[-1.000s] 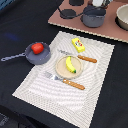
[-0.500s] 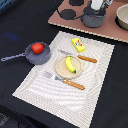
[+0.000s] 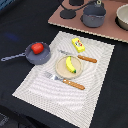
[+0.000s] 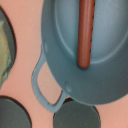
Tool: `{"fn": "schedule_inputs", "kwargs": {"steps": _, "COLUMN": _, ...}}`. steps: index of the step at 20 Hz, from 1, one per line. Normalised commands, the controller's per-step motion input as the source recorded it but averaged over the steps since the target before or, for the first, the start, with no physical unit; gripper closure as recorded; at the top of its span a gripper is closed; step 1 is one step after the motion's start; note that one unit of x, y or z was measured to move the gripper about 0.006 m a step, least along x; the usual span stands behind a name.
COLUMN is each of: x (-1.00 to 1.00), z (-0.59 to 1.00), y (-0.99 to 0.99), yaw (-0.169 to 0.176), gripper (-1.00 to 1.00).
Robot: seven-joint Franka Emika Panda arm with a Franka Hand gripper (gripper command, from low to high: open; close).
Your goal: Interact with the objects in diverse but meaningful ways.
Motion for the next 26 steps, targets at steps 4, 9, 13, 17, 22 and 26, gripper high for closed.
{"fn": "schedule_inputs", "kwargs": {"steps": 4, "x": 0.16, "z": -0.01, "y": -0.32, "yaw": -0.103, "gripper": -1.00}}
{"fn": "schedule_inputs", "kwargs": {"steps": 9, "x": 0.08, "z": 0.00, "y": -0.41, "yaw": -0.096, "gripper": -1.00}}
{"fn": "schedule_inputs", "kwargs": {"steps": 13, "x": 0.00, "z": 0.00, "y": -0.29, "yaw": -0.061, "gripper": -1.00}}
{"fn": "schedule_inputs", "kwargs": {"steps": 17, "x": -0.02, "z": -0.02, "y": -0.14, "yaw": -0.025, "gripper": -1.00}}
{"fn": "schedule_inputs", "kwargs": {"steps": 22, "x": -0.13, "z": -0.16, "y": -0.06, "yaw": -0.008, "gripper": -1.00}}
{"fn": "schedule_inputs", "kwargs": {"steps": 26, "x": -0.27, "z": -0.21, "y": 0.00, "yaw": 0.000, "gripper": -1.00}}
